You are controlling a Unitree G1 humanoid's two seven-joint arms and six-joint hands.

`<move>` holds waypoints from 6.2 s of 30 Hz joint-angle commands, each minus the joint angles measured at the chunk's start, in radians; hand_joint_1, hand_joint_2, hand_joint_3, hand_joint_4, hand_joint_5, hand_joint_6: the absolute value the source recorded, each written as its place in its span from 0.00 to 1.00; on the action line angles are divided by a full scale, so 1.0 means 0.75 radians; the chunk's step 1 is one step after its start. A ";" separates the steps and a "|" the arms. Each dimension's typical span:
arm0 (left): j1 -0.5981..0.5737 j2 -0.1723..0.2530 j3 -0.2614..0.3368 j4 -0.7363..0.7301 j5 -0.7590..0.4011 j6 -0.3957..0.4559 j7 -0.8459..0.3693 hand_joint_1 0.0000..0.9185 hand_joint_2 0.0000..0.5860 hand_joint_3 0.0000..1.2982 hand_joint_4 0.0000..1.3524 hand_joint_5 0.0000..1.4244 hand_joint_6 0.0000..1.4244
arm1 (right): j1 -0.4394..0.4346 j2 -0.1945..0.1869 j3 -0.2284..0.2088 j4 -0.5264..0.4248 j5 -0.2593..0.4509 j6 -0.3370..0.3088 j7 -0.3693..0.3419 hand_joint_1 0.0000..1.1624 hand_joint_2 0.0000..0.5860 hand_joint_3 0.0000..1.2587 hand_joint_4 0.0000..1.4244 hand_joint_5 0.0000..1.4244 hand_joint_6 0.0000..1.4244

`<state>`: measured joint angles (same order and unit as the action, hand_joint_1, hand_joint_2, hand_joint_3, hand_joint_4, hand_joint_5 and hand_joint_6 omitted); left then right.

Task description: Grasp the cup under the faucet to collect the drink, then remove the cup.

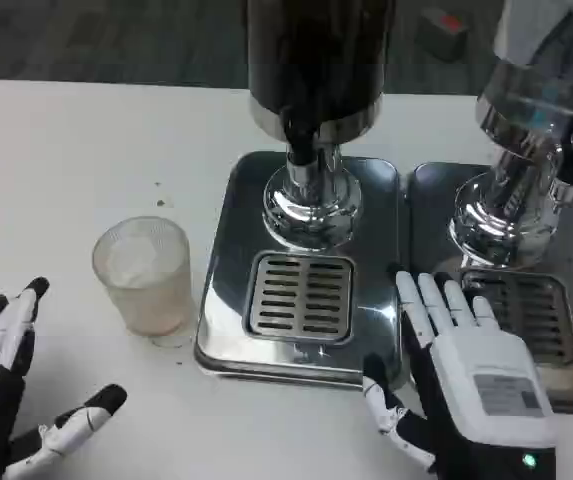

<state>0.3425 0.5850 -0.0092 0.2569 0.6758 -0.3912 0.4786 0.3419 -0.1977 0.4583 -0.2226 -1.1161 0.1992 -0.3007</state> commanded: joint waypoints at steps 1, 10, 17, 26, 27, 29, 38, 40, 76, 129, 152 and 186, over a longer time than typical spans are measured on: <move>0.002 0.014 0.012 0.009 -0.013 -0.014 0.002 0.00 0.21 0.00 0.00 0.00 0.00 | 0.015 0.010 0.003 -0.001 0.000 0.011 -0.020 0.27 0.90 0.00 0.00 0.00 0.00; -0.001 0.018 0.014 0.004 -0.005 -0.013 0.008 0.00 0.21 0.00 0.00 0.00 0.00 | 0.019 0.017 0.000 -0.003 0.010 0.010 -0.020 0.26 0.91 0.00 0.00 0.00 0.01; -0.025 0.005 0.049 0.025 -0.012 -0.052 0.094 0.00 0.22 0.01 0.00 0.03 0.00 | 0.017 0.019 -0.005 -0.005 0.013 0.012 -0.015 0.24 0.91 0.00 0.00 0.00 0.02; -0.146 0.009 0.035 0.101 -0.096 -0.046 -0.050 0.00 0.18 0.00 0.00 0.00 0.00 | 0.010 0.019 -0.015 0.002 0.029 0.008 -0.017 0.22 0.90 0.00 0.00 0.00 0.03; -0.177 0.001 0.029 0.146 -0.131 -0.074 -0.075 0.00 0.16 0.00 0.00 0.00 0.00 | 0.009 0.020 -0.016 0.002 0.030 0.008 -0.016 0.22 0.90 0.00 0.00 0.00 0.03; -0.236 -0.018 0.019 0.235 -0.194 -0.120 -0.118 0.00 0.11 0.00 0.00 0.00 0.00 | 0.007 0.020 -0.018 0.004 0.033 0.009 -0.015 0.22 0.90 0.00 0.00 0.00 0.03; -0.478 -0.105 -0.032 0.585 -0.332 -0.273 -0.201 0.00 0.01 0.00 0.00 0.00 0.00 | 0.013 0.025 -0.025 -0.004 0.036 0.018 -0.011 0.22 0.90 0.00 0.00 0.00 0.03; -0.519 -0.118 -0.042 0.642 -0.339 -0.293 -0.210 0.00 0.01 0.00 0.00 0.00 0.00 | 0.017 0.027 -0.025 -0.008 0.036 0.022 -0.009 0.21 0.90 0.00 0.00 0.00 0.03; -0.877 -0.244 -0.199 1.036 -0.349 -0.340 -0.239 0.18 0.01 0.00 0.00 0.14 0.17 | 0.048 0.053 -0.014 -0.030 0.032 0.065 -0.009 0.23 0.89 0.00 0.00 0.00 0.05; -0.886 -0.200 -0.292 1.062 -0.272 -0.420 0.036 0.42 0.17 0.45 0.56 0.69 0.70 | 0.039 0.072 -0.013 -0.014 0.071 0.068 -0.023 0.27 0.87 0.00 0.00 0.00 0.09; -0.898 -0.187 -0.242 1.041 -0.263 -0.566 0.135 0.49 0.12 0.51 0.61 0.72 0.73 | 0.031 0.073 -0.020 -0.010 0.068 0.071 -0.027 0.27 0.88 0.00 0.00 0.00 0.09; -1.219 -0.364 -0.446 1.229 -0.028 -0.518 0.183 0.52 0.07 0.54 0.63 0.73 0.74 | 0.042 0.128 -0.008 -0.035 0.017 0.146 -0.088 0.28 0.87 0.00 0.00 0.00 0.08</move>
<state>-0.5208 0.3299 -0.3281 1.1611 0.6406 -0.7948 0.5858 0.3662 -0.1165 0.4482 -0.2396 -1.0914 0.2959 -0.3444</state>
